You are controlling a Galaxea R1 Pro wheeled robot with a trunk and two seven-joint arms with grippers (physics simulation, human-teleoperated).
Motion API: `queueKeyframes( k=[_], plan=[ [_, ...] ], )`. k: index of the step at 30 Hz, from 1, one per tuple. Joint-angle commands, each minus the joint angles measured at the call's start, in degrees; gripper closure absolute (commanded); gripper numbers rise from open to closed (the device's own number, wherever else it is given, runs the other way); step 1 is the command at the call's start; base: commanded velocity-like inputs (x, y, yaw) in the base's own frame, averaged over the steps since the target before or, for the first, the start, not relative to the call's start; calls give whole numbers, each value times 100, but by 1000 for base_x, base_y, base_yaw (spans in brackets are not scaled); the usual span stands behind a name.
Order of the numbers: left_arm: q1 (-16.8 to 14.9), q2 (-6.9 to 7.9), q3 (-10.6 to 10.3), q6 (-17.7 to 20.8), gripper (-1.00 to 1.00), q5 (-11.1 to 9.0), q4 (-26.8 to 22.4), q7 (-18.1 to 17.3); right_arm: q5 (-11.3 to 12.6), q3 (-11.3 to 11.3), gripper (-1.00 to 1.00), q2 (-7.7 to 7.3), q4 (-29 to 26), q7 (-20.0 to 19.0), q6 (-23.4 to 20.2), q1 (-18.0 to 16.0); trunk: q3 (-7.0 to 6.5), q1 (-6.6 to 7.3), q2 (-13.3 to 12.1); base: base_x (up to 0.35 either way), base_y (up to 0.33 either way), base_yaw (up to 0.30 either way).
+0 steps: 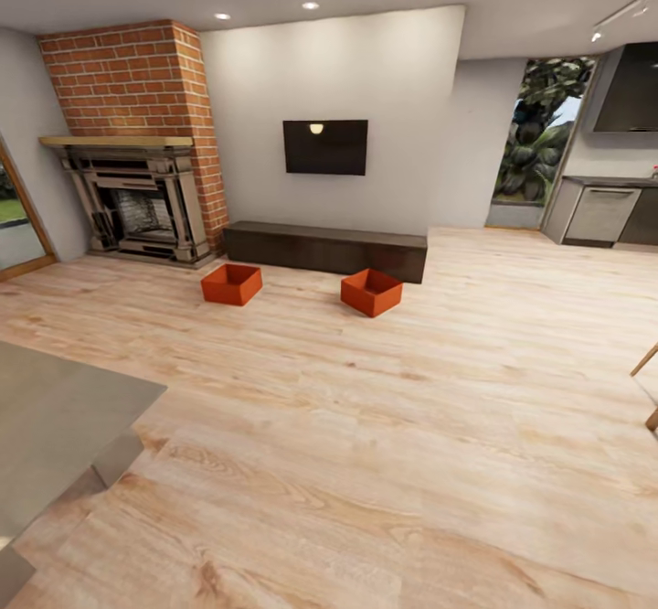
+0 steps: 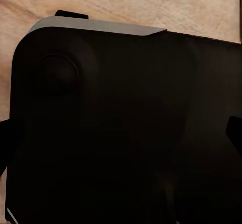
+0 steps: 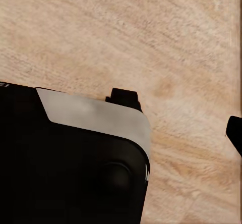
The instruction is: Move the two storage containers from the living room to the garage. In the garage, place one container on the floor and stack the other container on top of it (either order is fine).
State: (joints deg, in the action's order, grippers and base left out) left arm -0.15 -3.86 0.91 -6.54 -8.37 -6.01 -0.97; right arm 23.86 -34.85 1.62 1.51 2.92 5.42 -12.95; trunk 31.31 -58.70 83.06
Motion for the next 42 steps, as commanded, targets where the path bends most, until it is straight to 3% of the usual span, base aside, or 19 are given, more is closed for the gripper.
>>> queueKeyframes(
  k=[1, 42],
  plan=[
    [0, -1, 6, -14, -100, -42, 3, -11, 49, -48, -100, 5, 16, 6, 29, -5, 5, -3, 2, 338, 0, 0],
    [0, -1, 6, -20, -100, -42, 3, -12, 46, -48, -100, 5, 16, 7, 29, -5, 5, -3, 2, 338, 0, 0]
  ],
)
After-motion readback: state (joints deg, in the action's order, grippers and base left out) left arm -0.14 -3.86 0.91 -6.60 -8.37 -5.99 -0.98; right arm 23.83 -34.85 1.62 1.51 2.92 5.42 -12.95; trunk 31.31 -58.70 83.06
